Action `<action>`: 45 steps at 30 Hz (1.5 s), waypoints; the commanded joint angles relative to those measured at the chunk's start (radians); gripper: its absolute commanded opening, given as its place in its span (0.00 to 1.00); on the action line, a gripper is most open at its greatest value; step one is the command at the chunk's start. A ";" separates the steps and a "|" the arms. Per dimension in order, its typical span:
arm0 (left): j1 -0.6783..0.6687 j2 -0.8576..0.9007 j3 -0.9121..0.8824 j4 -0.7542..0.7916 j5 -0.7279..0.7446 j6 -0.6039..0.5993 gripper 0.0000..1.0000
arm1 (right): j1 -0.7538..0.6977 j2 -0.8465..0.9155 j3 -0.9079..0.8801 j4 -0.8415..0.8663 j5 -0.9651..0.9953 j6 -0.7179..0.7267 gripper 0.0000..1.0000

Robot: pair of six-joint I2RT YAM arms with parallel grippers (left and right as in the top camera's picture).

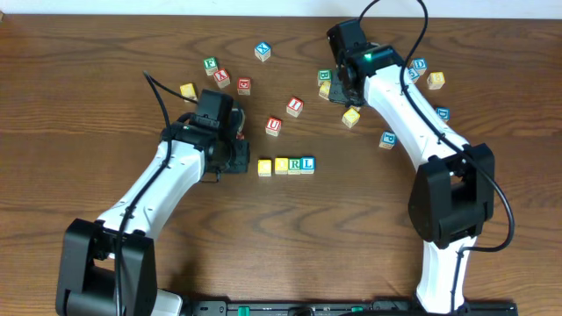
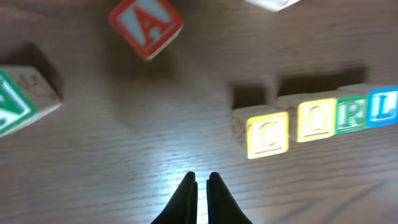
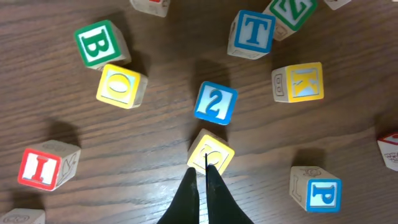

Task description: Spell out CORL

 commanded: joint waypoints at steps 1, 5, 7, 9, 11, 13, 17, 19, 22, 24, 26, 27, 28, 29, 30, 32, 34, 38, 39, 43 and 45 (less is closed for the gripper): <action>-0.002 -0.003 -0.036 -0.002 -0.042 0.002 0.08 | -0.006 0.000 0.019 0.000 0.014 -0.001 0.01; -0.002 0.004 -0.066 0.017 -0.042 0.002 0.08 | -0.006 0.000 0.019 0.004 0.012 -0.001 0.01; -0.002 0.012 -0.092 0.046 -0.041 -0.002 0.08 | -0.006 0.000 0.019 0.007 0.012 -0.001 0.01; -0.002 0.018 -0.100 0.056 -0.040 -0.022 0.08 | -0.006 0.000 0.019 0.008 0.012 -0.001 0.01; -0.002 0.023 -0.100 0.065 -0.031 -0.037 0.08 | -0.006 0.000 0.019 0.010 0.011 -0.001 0.01; -0.006 0.024 -0.100 0.072 -0.029 -0.041 0.08 | -0.006 0.000 0.019 0.012 0.011 0.000 0.01; -0.028 0.024 -0.100 0.085 -0.030 -0.044 0.08 | -0.006 0.000 0.019 0.013 0.012 0.000 0.01; -0.044 0.024 -0.100 0.089 -0.030 -0.044 0.08 | -0.006 0.000 0.019 0.015 0.012 0.000 0.01; -0.075 0.024 -0.100 0.109 -0.031 -0.047 0.08 | -0.006 0.000 0.019 0.019 0.012 0.000 0.07; -0.094 0.024 -0.100 0.123 -0.031 -0.048 0.08 | -0.006 0.000 0.019 0.019 0.011 -0.001 0.13; -0.108 0.025 -0.100 0.131 -0.031 -0.048 0.08 | -0.006 0.000 0.019 0.019 0.011 0.000 0.13; -0.112 0.025 -0.100 0.134 -0.031 -0.048 0.08 | -0.006 0.000 0.019 0.019 0.012 0.000 0.13; -0.114 0.025 -0.100 0.134 -0.031 -0.048 0.08 | -0.006 0.000 0.019 0.019 0.012 -0.001 0.13; -0.115 0.025 -0.100 0.134 -0.031 -0.048 0.08 | -0.006 0.000 0.019 0.019 0.012 -0.001 0.12; -0.115 0.025 -0.101 0.134 -0.031 -0.051 0.08 | -0.006 0.000 0.019 0.019 0.012 -0.001 0.11; -0.115 0.027 -0.104 0.134 -0.031 -0.051 0.08 | -0.006 0.000 0.019 0.019 0.011 -0.001 0.11; -0.115 0.027 -0.114 0.134 -0.031 -0.051 0.08 | -0.006 0.000 0.019 0.019 0.012 -0.001 0.10; -0.115 0.027 -0.150 0.150 -0.031 -0.051 0.08 | -0.006 0.000 0.019 0.019 0.012 0.000 0.10; -0.115 0.027 -0.161 0.162 -0.031 -0.054 0.08 | -0.006 0.000 0.019 0.019 0.012 0.000 0.10; -0.115 0.027 -0.191 0.202 -0.038 -0.094 0.08 | -0.008 0.000 0.019 0.019 0.012 -0.001 0.09; -0.115 0.027 -0.191 0.216 -0.038 -0.096 0.08 | -0.008 0.000 0.019 0.018 0.012 -0.001 0.09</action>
